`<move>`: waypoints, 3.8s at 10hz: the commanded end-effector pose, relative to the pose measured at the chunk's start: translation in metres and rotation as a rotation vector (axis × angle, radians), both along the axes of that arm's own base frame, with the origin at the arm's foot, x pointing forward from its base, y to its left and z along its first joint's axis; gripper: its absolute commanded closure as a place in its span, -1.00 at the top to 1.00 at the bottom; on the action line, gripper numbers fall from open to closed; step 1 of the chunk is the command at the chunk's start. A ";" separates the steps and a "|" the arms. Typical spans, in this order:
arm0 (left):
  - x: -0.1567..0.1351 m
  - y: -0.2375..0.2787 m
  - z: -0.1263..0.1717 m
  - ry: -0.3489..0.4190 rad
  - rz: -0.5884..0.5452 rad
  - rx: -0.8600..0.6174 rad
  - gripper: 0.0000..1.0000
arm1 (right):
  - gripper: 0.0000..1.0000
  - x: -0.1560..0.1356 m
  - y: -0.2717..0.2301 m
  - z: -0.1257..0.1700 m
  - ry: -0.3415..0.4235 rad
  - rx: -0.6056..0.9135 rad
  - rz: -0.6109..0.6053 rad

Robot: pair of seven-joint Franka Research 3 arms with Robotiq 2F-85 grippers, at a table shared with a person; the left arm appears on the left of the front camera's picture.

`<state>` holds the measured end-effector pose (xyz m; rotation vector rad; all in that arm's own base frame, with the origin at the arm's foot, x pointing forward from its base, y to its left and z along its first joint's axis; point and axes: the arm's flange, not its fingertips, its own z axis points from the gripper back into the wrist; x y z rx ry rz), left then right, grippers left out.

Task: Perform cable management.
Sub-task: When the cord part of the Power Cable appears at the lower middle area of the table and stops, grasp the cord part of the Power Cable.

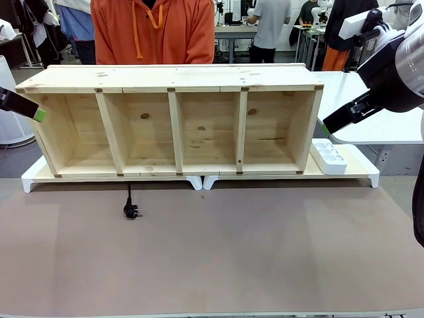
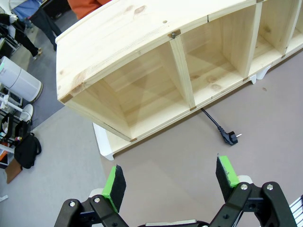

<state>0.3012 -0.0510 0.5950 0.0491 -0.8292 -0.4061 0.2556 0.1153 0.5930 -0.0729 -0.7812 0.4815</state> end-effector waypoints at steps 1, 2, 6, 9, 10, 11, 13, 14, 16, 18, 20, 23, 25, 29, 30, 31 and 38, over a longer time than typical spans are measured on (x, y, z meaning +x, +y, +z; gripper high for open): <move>0.002 0.000 0.000 -0.004 -0.001 -0.004 1.00 | 1.00 0.002 -0.001 0.000 -0.002 -0.003 0.006; 0.002 0.000 0.000 -0.004 -0.001 -0.004 1.00 | 1.00 0.002 -0.001 0.000 -0.002 -0.003 0.006; 0.002 0.000 0.000 -0.004 -0.001 -0.004 1.00 | 1.00 0.002 -0.001 0.000 -0.002 -0.003 0.006; 0.002 0.000 0.000 -0.004 -0.001 -0.004 1.00 | 1.00 0.002 -0.001 0.000 -0.002 -0.003 0.006; 0.002 0.000 0.000 -0.004 -0.001 -0.004 1.00 | 1.00 0.002 -0.001 0.000 -0.002 -0.003 0.006; 0.002 0.000 0.000 -0.004 -0.001 -0.004 1.00 | 1.00 0.002 -0.001 0.000 -0.002 -0.003 0.006; 0.002 0.000 0.000 -0.004 -0.001 -0.004 1.00 | 1.00 0.002 -0.001 0.000 -0.002 -0.003 0.006; 0.002 0.000 0.000 -0.004 -0.001 -0.004 1.00 | 1.00 0.002 -0.001 0.000 -0.002 -0.003 0.006; 0.002 0.000 0.000 -0.004 -0.001 -0.004 1.00 | 1.00 0.002 -0.001 0.000 -0.002 -0.003 0.006; 0.002 0.000 0.000 -0.004 -0.001 -0.004 1.00 | 1.00 0.002 -0.001 0.000 -0.002 -0.003 0.006; 0.002 0.000 0.000 -0.004 -0.001 -0.004 1.00 | 1.00 0.002 -0.001 0.000 -0.002 -0.003 0.006; 0.002 0.000 0.000 -0.004 -0.001 -0.004 1.00 | 1.00 0.019 0.031 -0.003 0.067 -0.065 0.094; 0.002 0.000 0.000 -0.004 -0.001 -0.004 1.00 | 1.00 0.032 0.056 -0.003 0.089 -0.100 0.165; 0.002 0.000 0.000 -0.004 -0.001 -0.004 1.00 | 1.00 0.061 0.118 -0.011 0.141 -0.161 0.307; 0.002 0.000 0.000 -0.004 -0.001 -0.004 1.00 | 1.00 0.071 0.141 -0.016 0.163 -0.181 0.355; 0.002 0.000 0.000 -0.004 -0.001 -0.004 1.00 | 1.00 0.079 0.159 -0.022 0.177 -0.184 0.393; 0.002 0.000 0.000 -0.004 -0.001 -0.004 1.00 | 1.00 0.122 0.272 -0.068 0.257 -0.180 0.599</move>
